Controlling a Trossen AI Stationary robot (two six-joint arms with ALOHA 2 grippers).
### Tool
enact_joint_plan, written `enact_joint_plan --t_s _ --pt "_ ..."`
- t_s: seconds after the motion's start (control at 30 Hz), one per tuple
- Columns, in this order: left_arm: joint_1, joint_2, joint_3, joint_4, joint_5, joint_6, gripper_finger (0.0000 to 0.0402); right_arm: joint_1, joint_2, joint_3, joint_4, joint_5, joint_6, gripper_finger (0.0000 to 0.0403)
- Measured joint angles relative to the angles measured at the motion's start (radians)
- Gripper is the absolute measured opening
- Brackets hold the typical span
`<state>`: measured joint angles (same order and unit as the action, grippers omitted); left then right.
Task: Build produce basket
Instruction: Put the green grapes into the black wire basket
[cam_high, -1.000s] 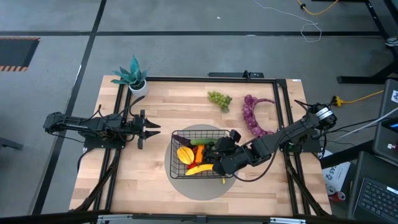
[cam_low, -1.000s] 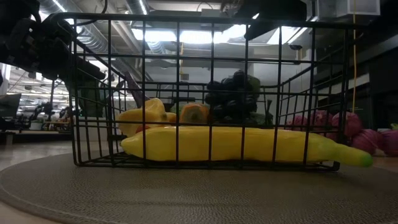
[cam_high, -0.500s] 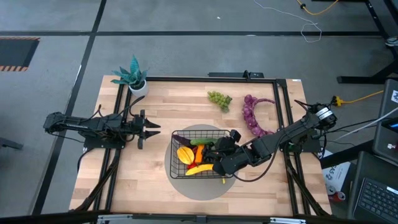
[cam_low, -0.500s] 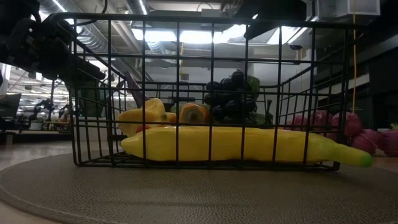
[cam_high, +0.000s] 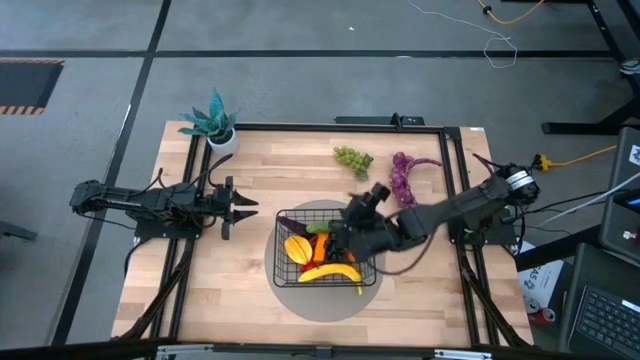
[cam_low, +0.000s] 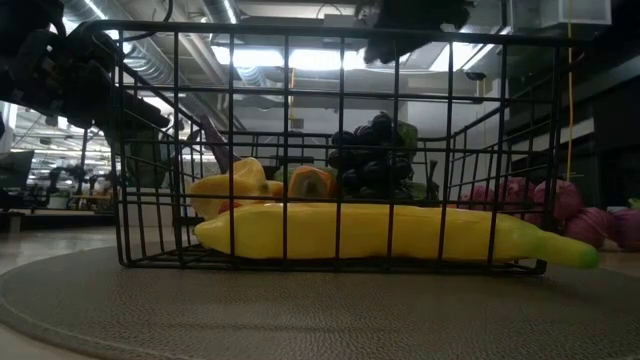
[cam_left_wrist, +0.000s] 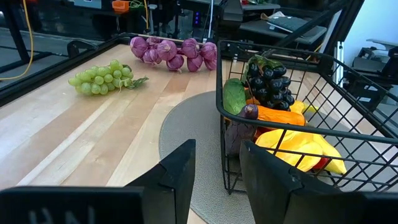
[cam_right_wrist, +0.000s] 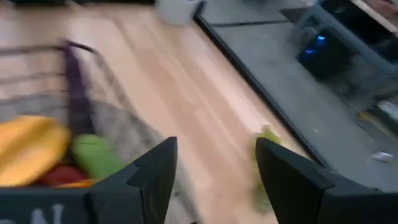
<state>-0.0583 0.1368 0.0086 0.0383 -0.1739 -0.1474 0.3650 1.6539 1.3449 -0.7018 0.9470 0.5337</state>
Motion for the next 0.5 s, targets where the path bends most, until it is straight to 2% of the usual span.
enact_joint_plan --t_s 0.17,0.37,0.5 --pt "0.0 0.0 0.0 0.0 0.0 0.0 0.0121 -0.147 -0.021 0.0 -0.105 -0.051 -0.02 0.022" --pt "0.0 0.0 0.0 0.0 0.0 0.0 0.0121 -0.35 -0.028 0.0 -0.209 -0.261 -0.027 0.022" --pt "0.0 0.0 0.0 0.0 0.0 0.0 0.0121 -0.472 -0.021 0.0 -0.209 -0.389 -0.084 0.022"
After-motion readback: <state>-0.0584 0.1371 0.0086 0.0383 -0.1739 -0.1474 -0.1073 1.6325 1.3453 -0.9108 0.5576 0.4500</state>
